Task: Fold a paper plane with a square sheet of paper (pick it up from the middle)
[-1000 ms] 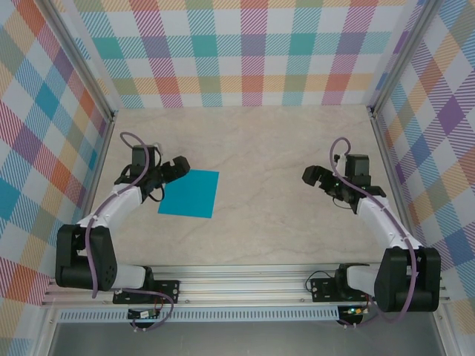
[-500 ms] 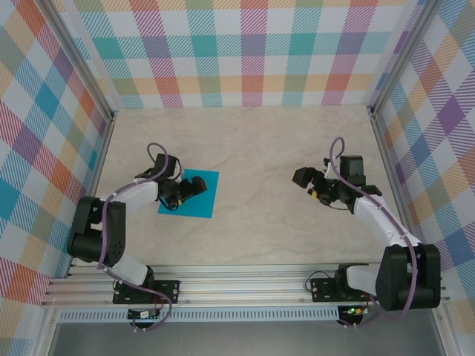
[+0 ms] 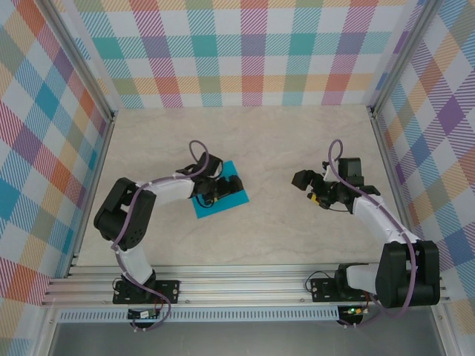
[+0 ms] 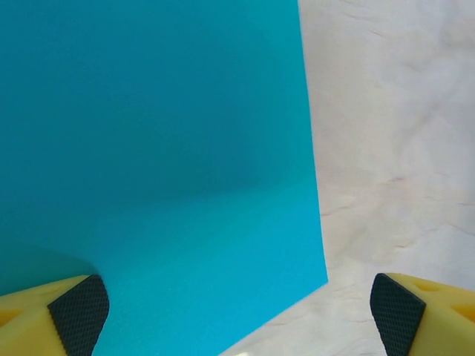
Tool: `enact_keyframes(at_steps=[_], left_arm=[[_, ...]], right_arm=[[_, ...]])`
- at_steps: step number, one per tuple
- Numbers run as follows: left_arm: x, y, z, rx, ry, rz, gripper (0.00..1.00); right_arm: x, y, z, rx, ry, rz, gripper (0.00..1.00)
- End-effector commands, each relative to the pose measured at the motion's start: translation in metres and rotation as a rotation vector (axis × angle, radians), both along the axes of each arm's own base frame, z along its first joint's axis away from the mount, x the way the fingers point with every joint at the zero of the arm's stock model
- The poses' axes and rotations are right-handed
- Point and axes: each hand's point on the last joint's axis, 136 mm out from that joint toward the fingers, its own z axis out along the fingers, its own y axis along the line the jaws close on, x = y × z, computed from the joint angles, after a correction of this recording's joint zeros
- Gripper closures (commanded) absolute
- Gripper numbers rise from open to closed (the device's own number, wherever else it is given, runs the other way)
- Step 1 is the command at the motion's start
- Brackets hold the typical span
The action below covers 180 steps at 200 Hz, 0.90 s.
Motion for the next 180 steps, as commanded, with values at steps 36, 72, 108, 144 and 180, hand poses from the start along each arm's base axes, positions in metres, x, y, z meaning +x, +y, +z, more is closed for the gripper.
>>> enact_keyframes(at_steps=[36, 72, 108, 144, 180], left_arm=[[-0.015, -0.039, 0.011, 0.004, -0.003, 0.009, 0.06], [-0.019, 0.024, 0.056, 0.126, -0.181, 0.147, 0.00], [-0.033, 0.084, 0.090, 0.137, -0.320, 0.287, 0.00], [-0.050, 0.130, 0.113, 0.126, -0.430, 0.409, 0.00], [-0.063, 0.155, 0.113, 0.093, -0.458, 0.510, 0.00]], right_arm=[[-0.005, 0.017, 0.000, 0.060, 0.062, 0.053, 0.05], [0.012, 0.053, 0.004, 0.076, 0.099, 0.157, 0.14], [0.035, 0.111, -0.006, 0.020, 0.147, 0.305, 0.21], [0.061, 0.163, -0.019, -0.027, 0.191, 0.430, 0.25], [0.083, 0.195, -0.031, -0.011, 0.215, 0.485, 0.26]])
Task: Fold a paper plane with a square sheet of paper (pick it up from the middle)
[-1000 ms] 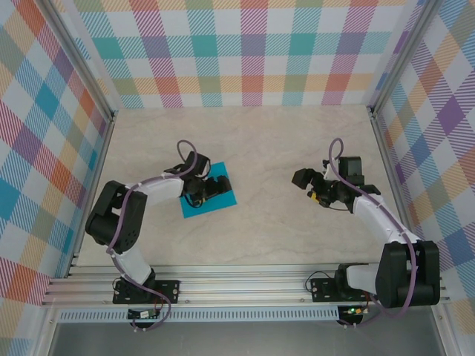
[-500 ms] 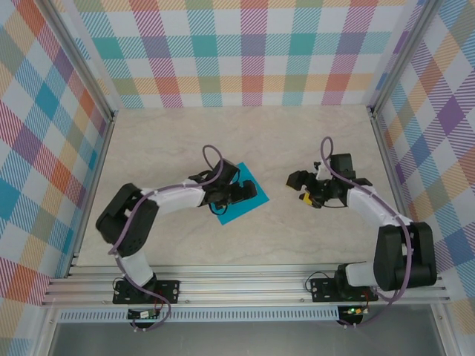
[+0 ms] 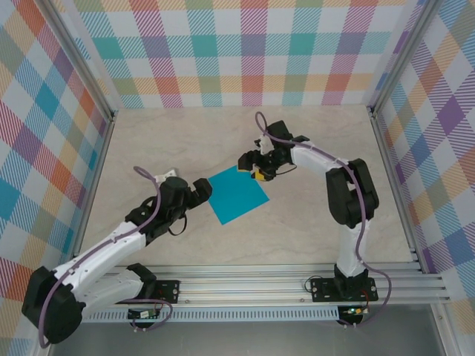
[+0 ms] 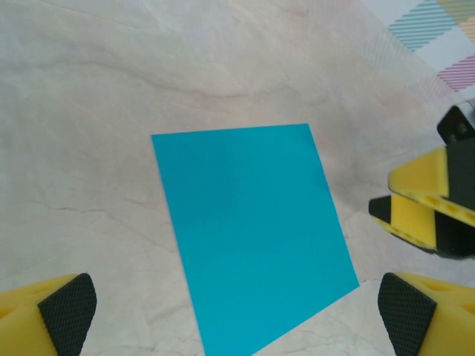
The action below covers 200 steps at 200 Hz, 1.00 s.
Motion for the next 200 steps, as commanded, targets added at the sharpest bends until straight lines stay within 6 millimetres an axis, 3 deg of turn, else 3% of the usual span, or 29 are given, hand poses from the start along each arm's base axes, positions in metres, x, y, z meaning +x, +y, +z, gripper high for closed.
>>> enact_keyframes(at_steps=[1, 19, 51, 92, 116, 163, 200], left_arm=[[-0.003, 0.024, -0.001, -0.001, -0.018, 0.113, 0.00], [-0.006, 0.034, -0.001, 0.003, -0.027, 0.155, 0.00], [-0.009, 0.035, -0.005, -0.015, -0.040, 0.153, 0.00], [-0.010, 0.004, -0.007, -0.022, -0.007, -0.030, 0.00], [-0.007, -0.015, -0.012, -0.058, 0.021, -0.108, 0.00], [0.001, -0.061, -0.025, -0.098, 0.130, -0.278, 0.00], [0.006, -0.086, -0.037, -0.079, 0.204, -0.344, 0.00]], right_arm=[[-0.001, 0.011, -0.006, -0.004, 0.056, 0.047, 0.26], [0.004, 0.022, -0.014, -0.001, 0.067, 0.069, 0.26], [0.007, 0.022, -0.036, -0.037, 0.115, 0.055, 0.27], [-0.001, -0.016, -0.074, -0.259, 0.157, -0.065, 0.31], [-0.012, -0.041, -0.086, -0.333, 0.189, -0.181, 0.34], [-0.041, -0.076, -0.085, -0.334, 0.211, -0.447, 0.38], [-0.036, -0.077, -0.048, -0.286, 0.065, -0.405, 0.33]])
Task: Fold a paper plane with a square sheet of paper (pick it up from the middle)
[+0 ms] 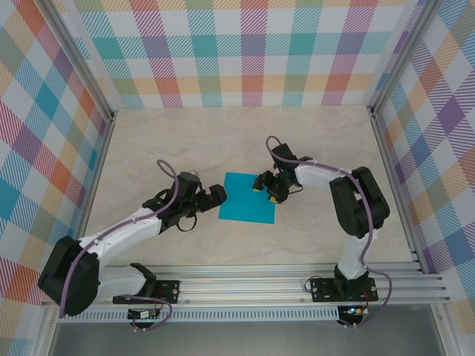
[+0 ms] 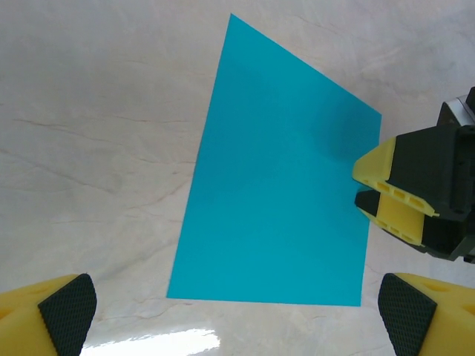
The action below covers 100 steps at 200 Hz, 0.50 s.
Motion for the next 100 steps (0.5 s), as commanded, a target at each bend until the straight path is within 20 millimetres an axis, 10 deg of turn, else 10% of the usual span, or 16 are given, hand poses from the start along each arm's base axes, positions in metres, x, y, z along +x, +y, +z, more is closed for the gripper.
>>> enact_keyframes(at_steps=[1, 46, 100], left_arm=[[0.004, -0.024, 0.009, -0.030, 0.001, -0.086, 0.00], [0.011, -0.024, 0.001, 0.012, 0.039, -0.062, 0.00], [0.011, -0.009, 0.001, 0.060, 0.025, -0.004, 0.00]], right_arm=[[0.014, -0.007, 0.020, -0.020, -0.094, -0.015, 0.33], [0.000, 0.029, 0.051, 0.146, -0.110, 0.225, 0.33], [-0.038, 0.038, 0.023, 0.137, -0.010, 0.275, 0.36]])
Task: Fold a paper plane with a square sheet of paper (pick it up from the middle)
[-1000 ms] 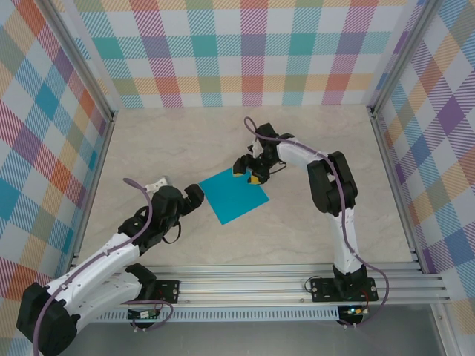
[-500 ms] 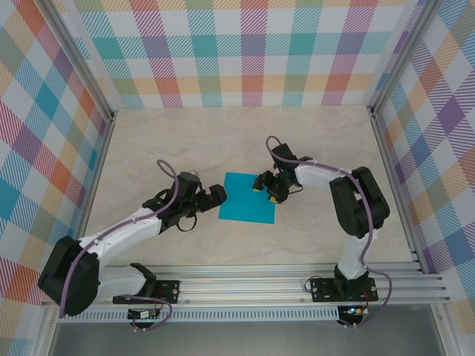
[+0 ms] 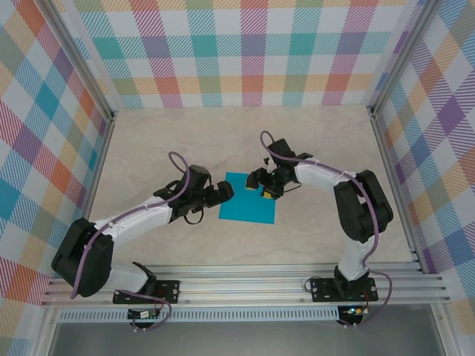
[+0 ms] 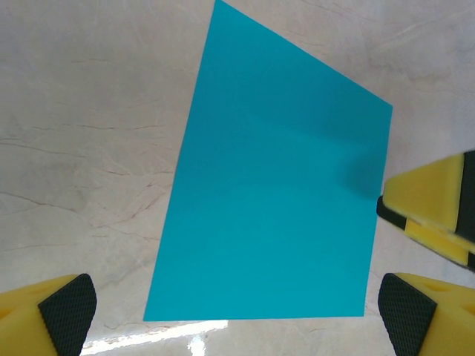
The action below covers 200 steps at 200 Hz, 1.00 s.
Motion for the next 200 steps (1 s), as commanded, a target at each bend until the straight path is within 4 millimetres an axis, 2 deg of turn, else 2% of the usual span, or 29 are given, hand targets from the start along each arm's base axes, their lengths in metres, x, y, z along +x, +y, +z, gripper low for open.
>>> enact_keyframes(at_steps=[1, 26, 55, 79, 118, 139, 155, 169, 184, 193, 200], left_arm=[[0.000, 0.005, 0.010, 0.015, -0.023, 0.018, 0.00], [-0.002, 0.004, 0.010, 0.008, -0.023, 0.001, 0.00], [-0.003, 0.001, 0.010, -0.004, -0.022, -0.014, 0.00], [-0.002, -0.003, 0.011, -0.013, -0.020, -0.026, 0.00], [-0.003, -0.003, 0.015, -0.008, -0.029, -0.042, 0.00], [-0.005, -0.002, 0.016, -0.003, -0.033, -0.046, 0.00], [-0.005, -0.001, 0.016, 0.003, -0.036, -0.047, 0.00], [-0.004, 0.003, 0.016, 0.014, -0.045, -0.032, 0.00], [-0.002, 0.011, 0.014, 0.037, -0.040, 0.015, 0.00], [-0.001, 0.016, 0.011, 0.053, -0.033, 0.046, 0.00], [0.000, 0.020, 0.009, 0.063, -0.030, 0.064, 0.00]], right_arm=[[-0.024, 0.001, -0.012, 0.011, 0.053, 0.060, 0.36], [-0.040, -0.012, -0.031, -0.053, 0.092, 0.102, 0.36], [-0.047, -0.030, -0.040, -0.151, 0.063, 0.193, 0.36], [-0.048, -0.043, -0.047, -0.232, 0.043, 0.309, 0.36], [-0.037, -0.063, -0.054, -0.330, -0.011, 0.414, 0.36], [-0.026, -0.061, -0.045, -0.340, -0.054, 0.434, 0.34], [-0.023, -0.048, -0.023, -0.272, -0.067, 0.433, 0.30], [-0.016, -0.036, -0.004, -0.211, -0.101, 0.372, 0.26], [-0.003, -0.040, 0.009, -0.249, -0.110, 0.239, 0.21], [0.001, -0.039, 0.013, -0.268, -0.109, 0.166, 0.02], [0.002, -0.039, 0.013, -0.306, -0.105, 0.111, 0.00]])
